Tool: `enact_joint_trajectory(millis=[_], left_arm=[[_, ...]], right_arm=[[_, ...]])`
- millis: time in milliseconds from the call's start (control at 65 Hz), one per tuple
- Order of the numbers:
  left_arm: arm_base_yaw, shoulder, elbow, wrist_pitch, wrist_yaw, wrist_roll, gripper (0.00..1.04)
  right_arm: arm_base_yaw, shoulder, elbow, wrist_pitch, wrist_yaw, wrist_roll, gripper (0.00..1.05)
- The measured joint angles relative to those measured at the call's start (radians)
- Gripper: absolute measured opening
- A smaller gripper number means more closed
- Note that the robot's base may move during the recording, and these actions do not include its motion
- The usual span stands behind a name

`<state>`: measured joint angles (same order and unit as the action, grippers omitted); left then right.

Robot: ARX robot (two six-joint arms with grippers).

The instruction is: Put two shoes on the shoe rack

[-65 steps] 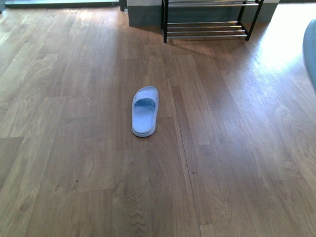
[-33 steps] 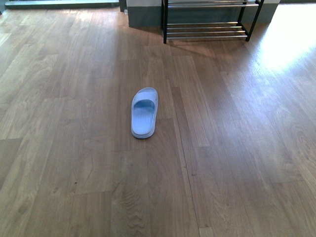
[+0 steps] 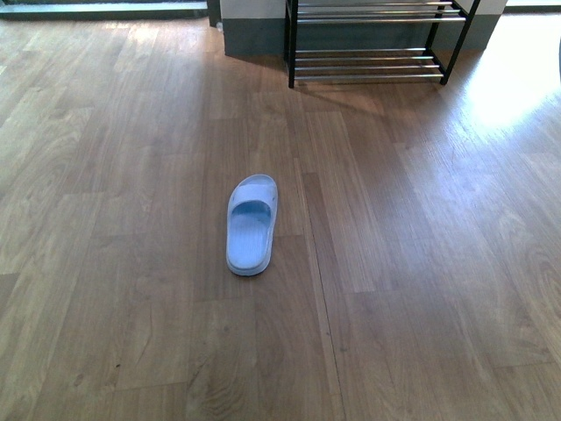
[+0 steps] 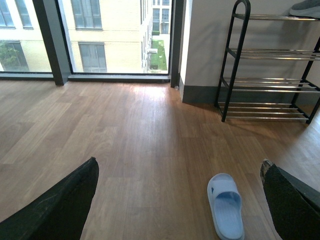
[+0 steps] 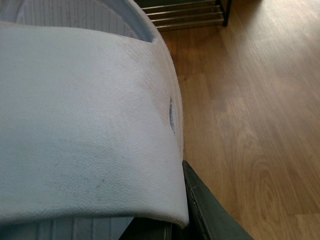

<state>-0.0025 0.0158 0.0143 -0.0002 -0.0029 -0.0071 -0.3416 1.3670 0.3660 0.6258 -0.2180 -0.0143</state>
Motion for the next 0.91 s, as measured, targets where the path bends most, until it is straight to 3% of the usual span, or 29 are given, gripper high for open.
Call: enact_joint_trajectory(millis=[907], left_arm=[[0.000,0.000,0.000,0.000,0.004,0.000,0.95]], right_arm=[[-0.006,0.001,0.000,0.000,0.008,0.000,0.01]])
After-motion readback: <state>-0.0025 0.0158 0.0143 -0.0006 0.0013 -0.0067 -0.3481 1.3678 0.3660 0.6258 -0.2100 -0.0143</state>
